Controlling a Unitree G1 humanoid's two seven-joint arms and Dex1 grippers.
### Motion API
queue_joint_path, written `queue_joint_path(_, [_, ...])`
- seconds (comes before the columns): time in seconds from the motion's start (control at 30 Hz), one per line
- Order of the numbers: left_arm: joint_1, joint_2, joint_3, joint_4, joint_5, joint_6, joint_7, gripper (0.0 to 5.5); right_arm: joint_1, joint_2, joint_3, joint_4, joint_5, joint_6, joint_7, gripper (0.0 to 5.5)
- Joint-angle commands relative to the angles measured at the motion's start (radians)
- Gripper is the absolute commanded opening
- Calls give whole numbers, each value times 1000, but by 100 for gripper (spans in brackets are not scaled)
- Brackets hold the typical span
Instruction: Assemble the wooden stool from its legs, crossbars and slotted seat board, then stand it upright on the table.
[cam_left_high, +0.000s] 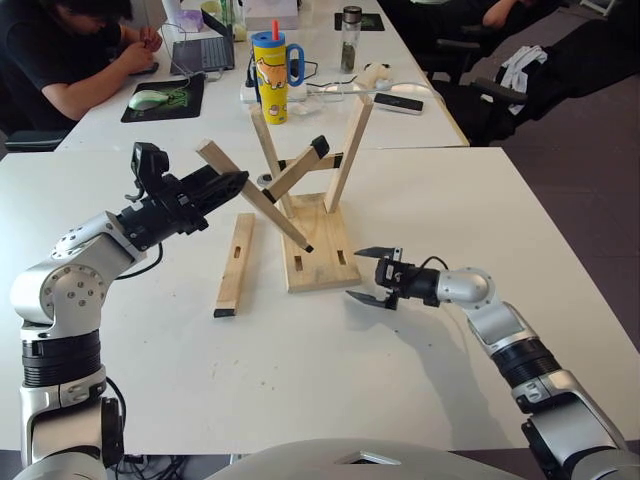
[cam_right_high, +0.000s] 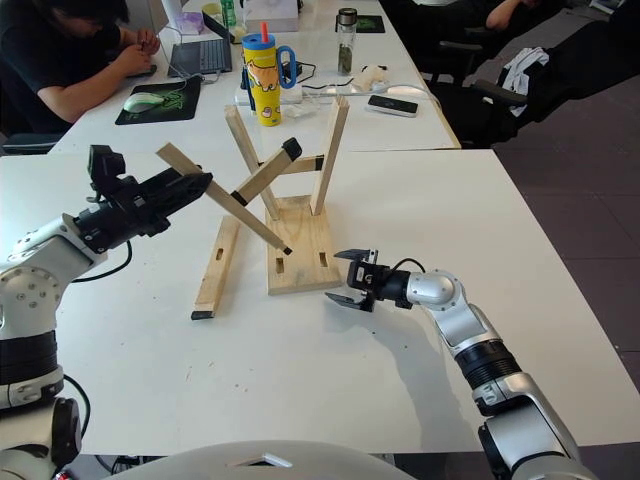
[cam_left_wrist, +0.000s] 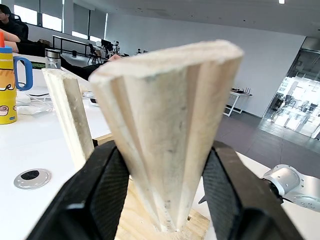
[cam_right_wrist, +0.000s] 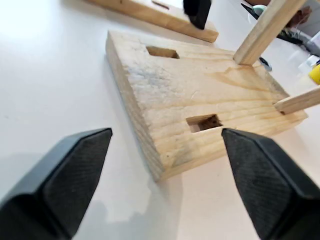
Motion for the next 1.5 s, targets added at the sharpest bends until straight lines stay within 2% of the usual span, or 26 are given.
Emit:
queue_joint_path(0.03, [-78,21,-70,21,82,-52,-67,206,31,136,-198,-110,344,371,-115,341])
queue_joint_path(0.1, [-120,40,-94,58,109,-60,-114,206,59,224,-238,-143,405,435,-230,313])
queue_joint_path(0.2, [-170,74,-132,108,159,-74,-189,206,112,282,-160,-194,279,382,-326,265])
queue_joint_path(0.27, [-206,94,-172,155,213,-99,-245,206,132,346,-162,-203,265,395,-411,239])
queue_joint_path(0.47, [-244,99,-206,197,248,-99,-337,206,122,405,-116,-141,135,391,-520,136])
queue_joint_path(0.53, [-227,93,-199,180,244,-93,-336,206,118,410,-96,-127,101,394,-526,117])
queue_joint_path(0.93, [-227,140,-252,196,312,-95,-415,206,126,428,-71,-109,39,446,-527,115])
queue_joint_path(1.27, [-314,141,-346,337,435,-231,-500,206,142,429,-32,-112,18,472,-510,115])
queue_joint_path(1.5, [-306,134,-384,333,459,-269,-534,206,144,426,-19,-97,9,477,-499,115])
